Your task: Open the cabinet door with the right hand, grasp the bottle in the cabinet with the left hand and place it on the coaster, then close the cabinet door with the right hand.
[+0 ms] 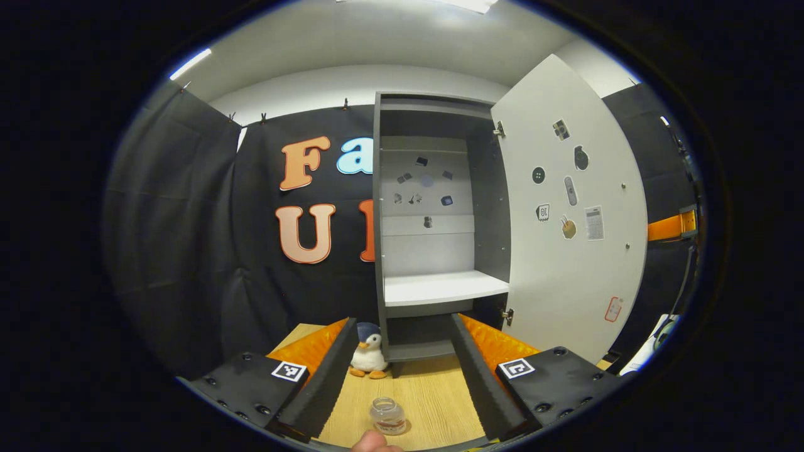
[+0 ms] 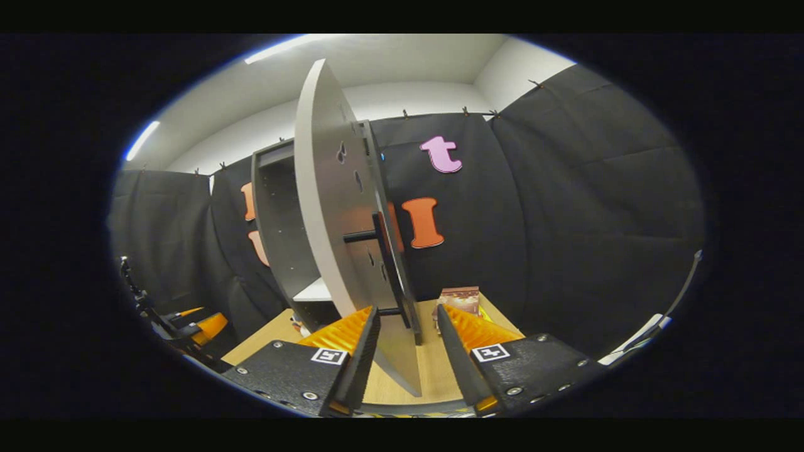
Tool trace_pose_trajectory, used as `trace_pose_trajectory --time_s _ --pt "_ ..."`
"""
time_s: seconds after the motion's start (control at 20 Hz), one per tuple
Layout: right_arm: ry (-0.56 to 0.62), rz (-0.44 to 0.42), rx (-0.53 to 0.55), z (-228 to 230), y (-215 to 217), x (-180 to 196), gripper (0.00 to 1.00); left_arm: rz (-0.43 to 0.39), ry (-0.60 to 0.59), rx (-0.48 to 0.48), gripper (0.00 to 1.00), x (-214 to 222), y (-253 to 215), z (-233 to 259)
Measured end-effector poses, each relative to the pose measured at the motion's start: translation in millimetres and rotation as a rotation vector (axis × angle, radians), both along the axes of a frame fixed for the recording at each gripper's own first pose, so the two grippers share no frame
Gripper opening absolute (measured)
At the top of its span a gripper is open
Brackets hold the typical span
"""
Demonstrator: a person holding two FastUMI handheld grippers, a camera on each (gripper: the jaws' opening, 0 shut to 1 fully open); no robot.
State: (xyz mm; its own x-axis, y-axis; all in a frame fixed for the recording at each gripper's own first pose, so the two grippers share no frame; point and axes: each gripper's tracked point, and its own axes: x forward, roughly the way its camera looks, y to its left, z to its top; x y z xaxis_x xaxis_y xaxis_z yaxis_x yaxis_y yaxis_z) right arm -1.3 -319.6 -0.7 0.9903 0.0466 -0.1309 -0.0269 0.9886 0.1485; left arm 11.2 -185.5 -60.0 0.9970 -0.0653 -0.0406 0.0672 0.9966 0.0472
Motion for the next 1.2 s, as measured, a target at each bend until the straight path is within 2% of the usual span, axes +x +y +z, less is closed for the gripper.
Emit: trace_pose_trajectory --time_s 0.05,0.1,0.15,0.2,0.35,0.6,0.95,1.2 --pt "0.002 0.010 -0.002 -2 1 5 0.67 0.003 -0.001 0.009 0.96 -2 2 2" --pt "-0.001 0.016 -0.009 -3 1 7 0.59 0.009 -0.005 0.020 0.95 -4 5 6" --pt "-0.001 0.022 -0.016 -4 0 10 0.69 0.014 -0.009 0.029 0.96 -4 7 7" --pt "-0.002 0.025 -0.018 -5 0 11 0.60 0.019 -0.009 0.037 0.96 -4 9 7" --pt "-0.016 0.027 -0.028 -7 3 11 0.60 0.019 -0.004 0.045 0.95 -4 12 5" --pt "-0.031 0.056 -0.103 -8 31 9 0.58 0.021 0.007 0.042 0.95 -3 22 3" --pt "-0.038 0.208 -0.091 -15 110 19 0.57 0.061 0.037 0.039 0.95 2 53 -9" --pt "-0.025 0.277 -0.071 -21 147 34 0.57 0.119 0.055 0.032 0.95 8 89 -15"
